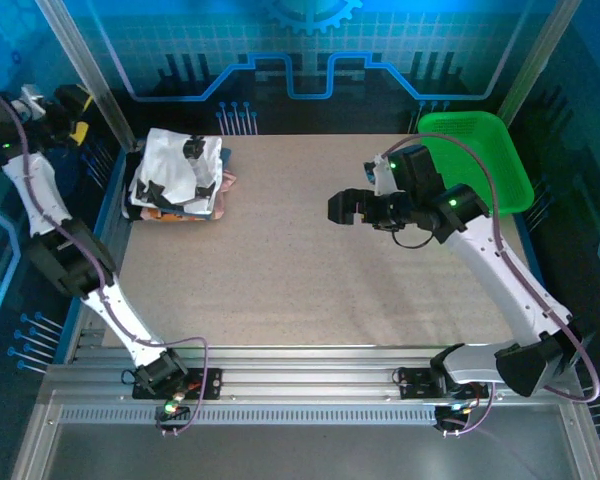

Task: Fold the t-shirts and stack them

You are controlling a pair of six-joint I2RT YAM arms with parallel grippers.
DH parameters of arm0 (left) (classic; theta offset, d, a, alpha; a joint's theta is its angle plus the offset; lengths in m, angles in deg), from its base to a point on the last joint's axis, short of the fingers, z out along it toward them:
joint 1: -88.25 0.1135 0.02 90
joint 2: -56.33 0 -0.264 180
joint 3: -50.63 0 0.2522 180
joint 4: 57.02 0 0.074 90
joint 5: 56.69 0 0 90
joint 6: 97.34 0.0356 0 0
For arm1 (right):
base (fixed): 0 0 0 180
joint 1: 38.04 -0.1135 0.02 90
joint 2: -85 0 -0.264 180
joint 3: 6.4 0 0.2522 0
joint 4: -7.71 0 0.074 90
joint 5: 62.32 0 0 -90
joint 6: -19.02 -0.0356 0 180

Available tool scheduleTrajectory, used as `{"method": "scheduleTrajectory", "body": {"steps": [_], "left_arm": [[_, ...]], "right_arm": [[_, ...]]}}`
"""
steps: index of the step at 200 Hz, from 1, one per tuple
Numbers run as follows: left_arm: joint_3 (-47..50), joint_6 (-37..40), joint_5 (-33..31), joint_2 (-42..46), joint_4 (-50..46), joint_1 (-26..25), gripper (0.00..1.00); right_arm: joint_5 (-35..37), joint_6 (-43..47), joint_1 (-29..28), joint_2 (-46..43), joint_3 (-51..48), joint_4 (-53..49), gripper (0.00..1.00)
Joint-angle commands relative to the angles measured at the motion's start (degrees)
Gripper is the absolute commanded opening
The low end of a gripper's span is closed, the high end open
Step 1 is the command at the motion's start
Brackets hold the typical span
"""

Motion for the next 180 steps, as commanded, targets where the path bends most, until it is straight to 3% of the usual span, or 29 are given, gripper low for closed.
{"method": "scheduleTrajectory", "body": {"steps": [1, 20, 40, 64, 87, 115, 143, 153, 180], "left_arm": [[7.29, -1.85, 1.32, 12.0, 4.88, 1.83, 0.99], [17.63, 6.71, -6.57, 23.0, 0.05, -1.07, 0.99], [33.86, 14.41, -18.2, 35.74, -1.77, -6.01, 0.99], [59.36, 13.61, -26.21, 51.22, 6.89, -9.29, 0.99], [79.46, 14.1, -28.15, 62.16, 16.12, -10.08, 0.99], [92.2, 18.13, -30.91, 64.13, 21.8, -11.98, 0.99], [103.28, 22.31, -48.15, 67.16, 43.68, -23.1, 0.99], [104.71, 23.72, -51.92, 65.04, 49.11, -26.47, 0.99], [107.06, 25.43, -52.83, 54.28, 62.97, -30.69, 0.99]], "right_arm": [[10.63, 8.27, 3.03, -5.59, 0.04, -3.77, 1.0], [18.09, 11.53, 9.56, -11.3, -5.64, -0.34, 1.0], [19.45, 11.66, 20.07, -17.81, -16.75, 8.87, 1.0], [21.96, 11.97, 28.26, -20.54, -32.8, 24.5, 1.0], [25.48, 13.52, 29.62, -20.41, -48.75, 43.99, 1.0], [28.73, 17.62, 29.33, -16.56, -57.94, 57.76, 1.0], [25.82, 22.79, 28.92, -13.81, -65.01, 73.04, 1.0], [26.06, 23.63, 28.98, -11.89, -66.86, 78.41, 1.0], [23.09, 23.97, 29.56, -5.7, -67.82, 90.63, 1.0]]}}
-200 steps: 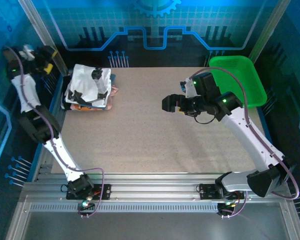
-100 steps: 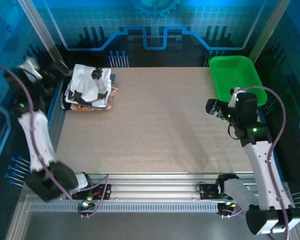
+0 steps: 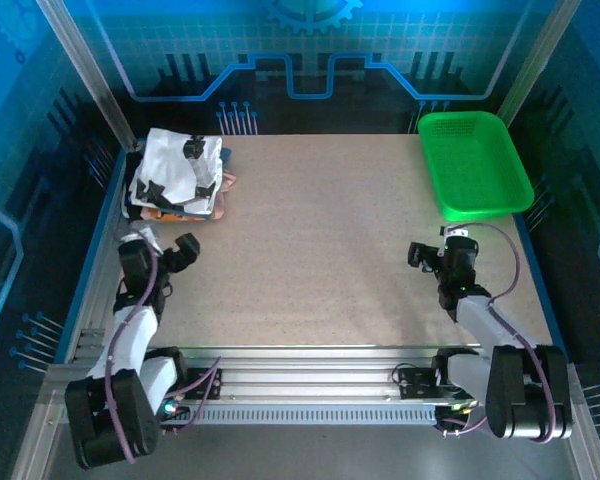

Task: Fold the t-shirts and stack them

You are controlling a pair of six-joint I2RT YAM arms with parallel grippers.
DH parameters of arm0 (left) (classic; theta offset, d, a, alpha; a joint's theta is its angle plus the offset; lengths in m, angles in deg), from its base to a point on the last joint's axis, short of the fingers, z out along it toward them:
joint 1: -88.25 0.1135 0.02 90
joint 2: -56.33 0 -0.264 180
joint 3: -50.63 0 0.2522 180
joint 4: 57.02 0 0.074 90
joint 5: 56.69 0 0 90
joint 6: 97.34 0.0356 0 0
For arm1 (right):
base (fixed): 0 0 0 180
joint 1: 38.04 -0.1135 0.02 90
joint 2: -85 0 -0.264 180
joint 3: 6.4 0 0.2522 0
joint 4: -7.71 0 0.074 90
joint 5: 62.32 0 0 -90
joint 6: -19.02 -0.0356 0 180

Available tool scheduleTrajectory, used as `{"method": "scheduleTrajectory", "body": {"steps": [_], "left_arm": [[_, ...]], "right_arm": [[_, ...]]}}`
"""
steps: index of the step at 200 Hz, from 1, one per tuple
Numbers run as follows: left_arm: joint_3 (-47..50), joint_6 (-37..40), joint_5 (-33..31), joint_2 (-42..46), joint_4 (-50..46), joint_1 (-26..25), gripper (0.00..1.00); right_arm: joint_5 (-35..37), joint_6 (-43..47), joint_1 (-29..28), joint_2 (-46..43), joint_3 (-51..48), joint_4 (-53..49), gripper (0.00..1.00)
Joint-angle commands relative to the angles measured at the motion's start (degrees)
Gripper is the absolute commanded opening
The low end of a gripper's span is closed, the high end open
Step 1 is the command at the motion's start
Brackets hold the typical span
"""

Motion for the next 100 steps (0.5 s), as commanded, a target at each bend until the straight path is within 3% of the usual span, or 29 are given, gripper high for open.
{"method": "scheduleTrajectory", "body": {"steps": [1, 12, 46, 57, 62, 65, 75, 87, 100], "left_arm": [[2.65, 4.8, -8.09, -7.5, 23.48, -3.2, 0.99], [3.38, 5.64, -9.11, -12.05, 29.24, -5.05, 0.99], [1.84, 12.99, -10.61, -24.6, 38.28, -10.66, 0.99], [1.94, 13.84, -10.85, -30.94, 44.36, -11.55, 0.99], [1.52, 14.67, -11.67, -33.75, 47.96, -11.86, 0.99], [0.85, 14.76, -11.72, -33.81, 47.6, -11.89, 0.99], [-2.48, 13.02, -12.1, -29.92, 33.24, -11.81, 0.99], [-1.44, 13.72, -12.17, -32.26, 39.61, -11.83, 0.99], [-1.83, 13.35, -12.42, -31.49, 37.4, -11.81, 0.99]], "right_arm": [[-2.56, 2.77, 0.52, 4.98, -0.94, 19.95, 1.0], [-5.42, 4.19, 0.12, 9.32, 0.38, 23.48, 1.0], [-3.68, 9.63, -5.02, 21.95, 3.79, 30.57, 1.0], [-3.64, 8.87, -4.82, 20.85, 6.23, 22.91, 1.0], [-3.92, 9.04, -4.79, 21.43, 5.86, 25.47, 1.0], [-3.69, 9.22, -4.85, 21.83, 5.52, 26.65, 1.0], [-3.56, 8.97, -4.9, 21.17, 6.37, 23.73, 1.0], [-3.42, 9.08, -5.02, 21.25, 6.19, 24.06, 1.0], [-2.64, 9.33, -5.41, 21.33, 6.27, 24.21, 1.0]]}}
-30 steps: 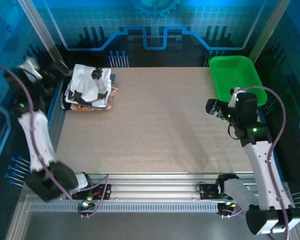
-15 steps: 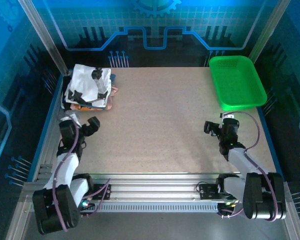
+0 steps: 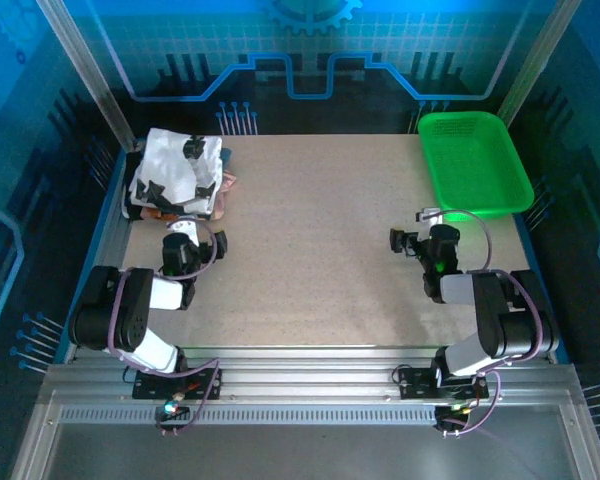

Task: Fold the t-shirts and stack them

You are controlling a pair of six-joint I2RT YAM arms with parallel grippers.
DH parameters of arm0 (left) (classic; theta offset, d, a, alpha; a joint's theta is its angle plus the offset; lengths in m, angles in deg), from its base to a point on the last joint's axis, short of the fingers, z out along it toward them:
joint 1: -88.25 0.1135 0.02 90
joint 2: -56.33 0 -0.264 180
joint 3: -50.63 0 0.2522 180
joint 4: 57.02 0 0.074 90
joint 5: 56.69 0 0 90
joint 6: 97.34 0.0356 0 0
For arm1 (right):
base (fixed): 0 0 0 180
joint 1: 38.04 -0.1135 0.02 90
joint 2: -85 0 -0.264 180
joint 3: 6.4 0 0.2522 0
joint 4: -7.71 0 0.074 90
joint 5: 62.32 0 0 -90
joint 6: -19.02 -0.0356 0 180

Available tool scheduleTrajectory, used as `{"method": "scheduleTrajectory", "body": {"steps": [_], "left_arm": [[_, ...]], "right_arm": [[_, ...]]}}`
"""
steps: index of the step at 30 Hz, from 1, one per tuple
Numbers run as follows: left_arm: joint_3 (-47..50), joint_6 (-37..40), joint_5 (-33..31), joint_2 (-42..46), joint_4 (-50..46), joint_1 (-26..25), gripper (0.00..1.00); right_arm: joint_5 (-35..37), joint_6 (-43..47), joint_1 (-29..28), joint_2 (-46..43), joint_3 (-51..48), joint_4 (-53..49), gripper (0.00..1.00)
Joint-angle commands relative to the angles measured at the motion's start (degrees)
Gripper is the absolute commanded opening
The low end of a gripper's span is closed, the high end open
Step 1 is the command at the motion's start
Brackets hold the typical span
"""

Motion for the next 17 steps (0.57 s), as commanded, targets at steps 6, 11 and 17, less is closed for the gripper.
{"method": "scheduleTrajectory", "body": {"steps": [6, 11, 17], "left_arm": [[-2.15, 1.91, -2.26, 0.0, 3.57, -0.36, 0.99], [-2.07, 1.9, -2.25, -0.08, 3.69, -0.36, 0.99], [-2.06, 1.89, -2.25, -0.06, 3.75, -0.36, 0.99]], "right_arm": [[7.75, 2.15, -3.32, 0.13, 1.52, 1.68, 1.0], [7.36, 1.79, -3.02, 0.14, 1.74, 1.5, 1.0], [5.31, 1.34, -1.96, -0.04, 1.39, 1.66, 1.0]]}}
